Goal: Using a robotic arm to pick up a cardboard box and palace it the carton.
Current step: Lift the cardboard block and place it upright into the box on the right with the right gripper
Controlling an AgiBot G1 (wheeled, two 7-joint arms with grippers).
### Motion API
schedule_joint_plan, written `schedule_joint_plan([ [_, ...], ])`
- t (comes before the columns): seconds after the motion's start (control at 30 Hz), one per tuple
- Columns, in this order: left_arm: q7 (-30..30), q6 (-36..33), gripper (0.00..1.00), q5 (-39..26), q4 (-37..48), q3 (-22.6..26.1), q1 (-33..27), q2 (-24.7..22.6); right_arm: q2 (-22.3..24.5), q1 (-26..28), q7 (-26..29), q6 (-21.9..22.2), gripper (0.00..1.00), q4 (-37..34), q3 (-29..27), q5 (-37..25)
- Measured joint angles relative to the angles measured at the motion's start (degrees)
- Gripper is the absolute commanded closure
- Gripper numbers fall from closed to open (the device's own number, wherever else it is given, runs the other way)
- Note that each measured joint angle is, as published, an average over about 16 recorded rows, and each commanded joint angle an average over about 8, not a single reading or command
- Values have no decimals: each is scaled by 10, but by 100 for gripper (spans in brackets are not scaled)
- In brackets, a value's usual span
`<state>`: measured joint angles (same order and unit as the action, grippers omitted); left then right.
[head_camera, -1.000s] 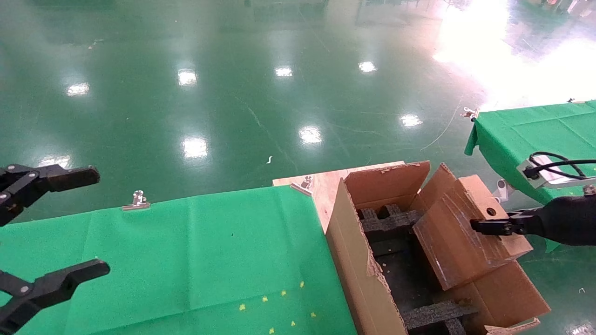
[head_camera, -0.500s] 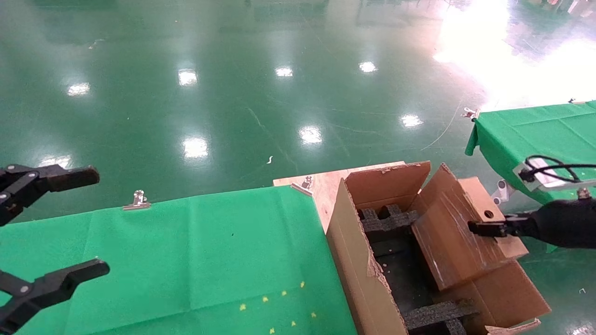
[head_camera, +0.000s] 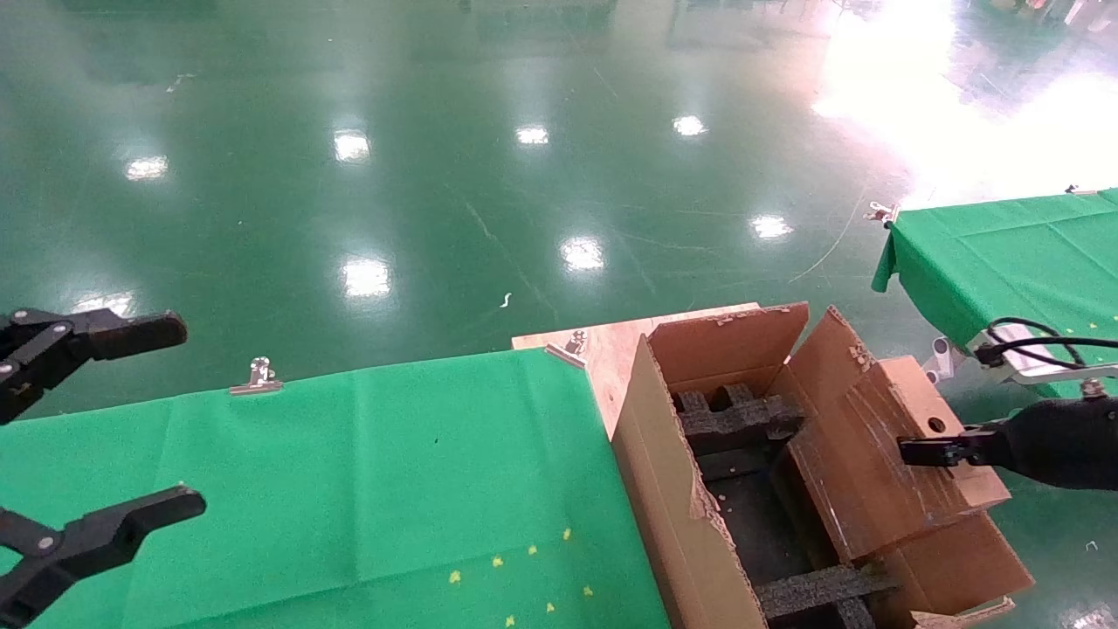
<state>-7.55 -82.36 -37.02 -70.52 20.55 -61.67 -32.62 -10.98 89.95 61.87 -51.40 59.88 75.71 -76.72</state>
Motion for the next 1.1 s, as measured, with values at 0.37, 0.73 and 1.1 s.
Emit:
schedule_joint_plan([
  [0.37, 0, 0, 0, 0, 0, 0, 0, 0, -44, -26, 11, 39, 100, -27, 15, -6],
  [0.73, 0, 0, 0, 0, 0, 0, 0, 0, -105, -50, -6, 65, 100, -86, 26, -12],
  [1.1, 0, 0, 0, 0, 0, 0, 0, 0, -171, -74, -42, 79, 100, -166, 30, -1],
])
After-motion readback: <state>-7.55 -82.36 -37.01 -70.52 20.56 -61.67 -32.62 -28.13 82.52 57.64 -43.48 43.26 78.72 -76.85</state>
